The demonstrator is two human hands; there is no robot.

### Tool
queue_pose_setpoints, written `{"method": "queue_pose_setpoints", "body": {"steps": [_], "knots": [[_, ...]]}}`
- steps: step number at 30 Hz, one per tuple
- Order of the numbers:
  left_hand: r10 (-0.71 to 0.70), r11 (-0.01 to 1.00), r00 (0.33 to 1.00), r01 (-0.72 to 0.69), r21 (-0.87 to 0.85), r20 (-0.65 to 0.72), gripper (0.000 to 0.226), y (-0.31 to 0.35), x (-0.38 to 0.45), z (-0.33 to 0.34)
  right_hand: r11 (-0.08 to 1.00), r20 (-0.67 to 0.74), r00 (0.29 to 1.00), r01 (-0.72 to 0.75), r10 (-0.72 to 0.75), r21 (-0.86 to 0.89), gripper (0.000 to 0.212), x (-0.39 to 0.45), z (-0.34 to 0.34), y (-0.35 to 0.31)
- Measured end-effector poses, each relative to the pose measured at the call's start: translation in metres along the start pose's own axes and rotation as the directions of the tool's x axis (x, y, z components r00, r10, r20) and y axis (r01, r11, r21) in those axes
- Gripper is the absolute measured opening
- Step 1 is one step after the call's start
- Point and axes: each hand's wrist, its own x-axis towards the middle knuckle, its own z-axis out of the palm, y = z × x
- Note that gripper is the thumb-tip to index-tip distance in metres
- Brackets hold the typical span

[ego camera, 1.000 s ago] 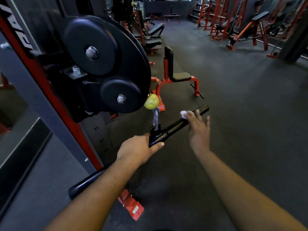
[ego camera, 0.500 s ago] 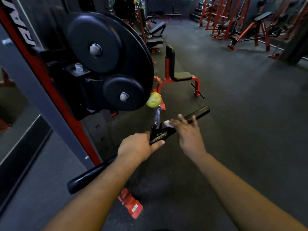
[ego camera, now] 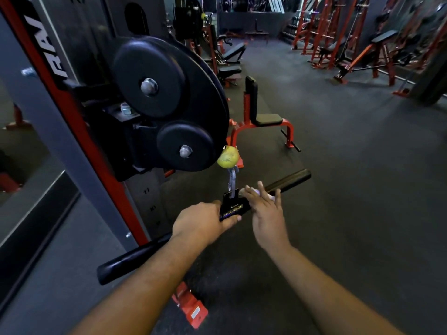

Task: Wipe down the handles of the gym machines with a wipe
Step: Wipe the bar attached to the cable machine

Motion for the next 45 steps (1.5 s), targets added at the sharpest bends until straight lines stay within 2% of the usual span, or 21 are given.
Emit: {"method": "queue_pose_setpoints", "body": {"steps": [2, 3, 5, 8, 11, 15, 18, 19, 22, 23, 25, 27, 29, 30, 32, 35, 37, 39, 41, 43, 45], "knots": [[0.005, 1.000, 1.000, -0.005, -0.019, 0.002, 0.071, 0.001, -0.001, 0.001, 0.993, 0.004, 0.997, 0.081, -0.081, -0.081, 0.065, 0.009, -0.017, 0.024], [0.006, 1.000, 1.000, -0.006, -0.025, 0.002, 0.071, 0.001, -0.001, 0.001, 0.990, 0.004, 0.997, 0.074, -0.074, -0.120, 0.062, 0.016, -0.026, 0.041], [0.007, 1.000, 1.000, -0.007, -0.017, 0.001, 0.072, 0.001, -0.001, 0.001, 0.981, -0.031, 0.999, -0.049, 0.044, -0.190, 0.053, 0.035, -0.049, 0.073], [0.012, 1.000, 1.000, -0.012, 0.027, 0.001, 0.073, 0.001, -0.002, -0.001, 0.912, -0.068, 0.954, -0.300, 0.293, -0.278, 0.043, 0.057, -0.071, 0.102], [0.021, 0.998, 1.000, -0.020, 0.055, -0.015, 0.074, 0.000, -0.002, -0.003, 0.885, 0.008, 0.924, -0.364, 0.382, -0.290, 0.041, 0.061, -0.063, 0.085], [0.003, 0.999, 1.000, -0.003, 0.040, -0.014, 0.070, 0.000, -0.001, -0.003, 0.990, 0.079, 0.990, -0.109, 0.116, -0.083, 0.049, 0.026, -0.021, 0.003], [-0.010, 1.000, 1.000, 0.010, -0.010, 0.002, 0.065, 0.002, -0.001, -0.001, 0.999, 0.062, 0.998, -0.030, 0.029, 0.028, 0.059, -0.006, -0.002, -0.024], [-0.011, 1.000, 1.000, 0.011, -0.023, 0.003, 0.065, 0.002, -0.001, 0.000, 1.000, 0.035, 0.999, 0.007, -0.008, 0.019, 0.062, -0.010, -0.004, -0.018], [0.001, 0.999, 1.000, 0.000, -0.055, 0.009, 0.068, 0.001, -0.004, 0.004, 0.974, -0.014, 0.990, 0.136, -0.141, -0.183, 0.072, -0.010, -0.017, 0.031], [0.004, 0.998, 1.000, -0.003, -0.065, 0.012, 0.069, 0.001, -0.005, 0.005, 0.971, -0.043, 0.993, 0.099, -0.111, -0.220, 0.072, -0.004, -0.024, 0.049], [0.012, 0.998, 1.000, -0.011, -0.069, 0.017, 0.071, 0.003, -0.005, 0.005, 0.972, -0.151, 0.983, -0.133, 0.104, -0.196, 0.071, 0.013, -0.039, 0.081], [0.016, 0.998, 1.000, -0.014, -0.063, 0.022, 0.073, 0.004, -0.004, 0.005, 0.929, -0.223, 0.911, -0.367, 0.347, -0.055, 0.066, 0.028, -0.048, 0.094], [0.011, 0.998, 1.000, -0.009, -0.069, 0.030, 0.073, 0.004, -0.003, 0.005, 0.881, -0.262, 0.841, -0.449, 0.473, 0.149, 0.069, 0.031, -0.041, 0.082], [0.009, 0.997, 1.000, -0.006, -0.073, 0.028, 0.073, 0.004, -0.004, 0.005, 0.864, -0.286, 0.819, -0.437, 0.498, 0.250, 0.071, 0.027, -0.031, 0.068], [0.008, 0.997, 1.000, -0.007, -0.071, 0.014, 0.072, 0.003, -0.004, 0.006, 0.859, -0.323, 0.823, -0.336, 0.467, 0.386, 0.073, 0.009, -0.004, 0.030], [0.003, 0.998, 1.000, -0.002, -0.062, 0.003, 0.071, 0.001, -0.003, 0.004, 0.884, -0.242, 0.917, -0.193, 0.317, 0.427, 0.065, -0.021, 0.026, -0.021], [-0.001, 0.998, 1.000, 0.002, -0.069, 0.010, 0.072, 0.001, -0.003, 0.005, 0.940, -0.225, 0.961, -0.080, 0.161, 0.332, 0.061, -0.021, 0.023, -0.021], [0.004, 0.997, 1.000, -0.003, -0.082, 0.012, 0.073, 0.001, -0.004, 0.006, 0.995, -0.225, 0.974, -0.003, 0.025, 0.097, 0.067, -0.009, 0.011, 0.009], [0.007, 0.995, 1.000, -0.006, -0.101, 0.012, 0.073, 0.002, -0.005, 0.008, 0.992, -0.230, 0.966, -0.125, 0.119, -0.010, 0.065, 0.010, -0.005, 0.050], [0.007, 0.995, 1.000, -0.006, -0.103, 0.008, 0.072, 0.004, -0.006, 0.008, 0.944, -0.251, 0.912, -0.330, 0.325, 0.025, 0.060, 0.029, -0.025, 0.080], [0.002, 0.996, 1.000, -0.002, -0.092, 0.004, 0.070, 0.005, -0.005, 0.007, 0.925, -0.215, 0.899, -0.375, 0.381, 0.067, 0.051, 0.041, -0.035, 0.088]]}}
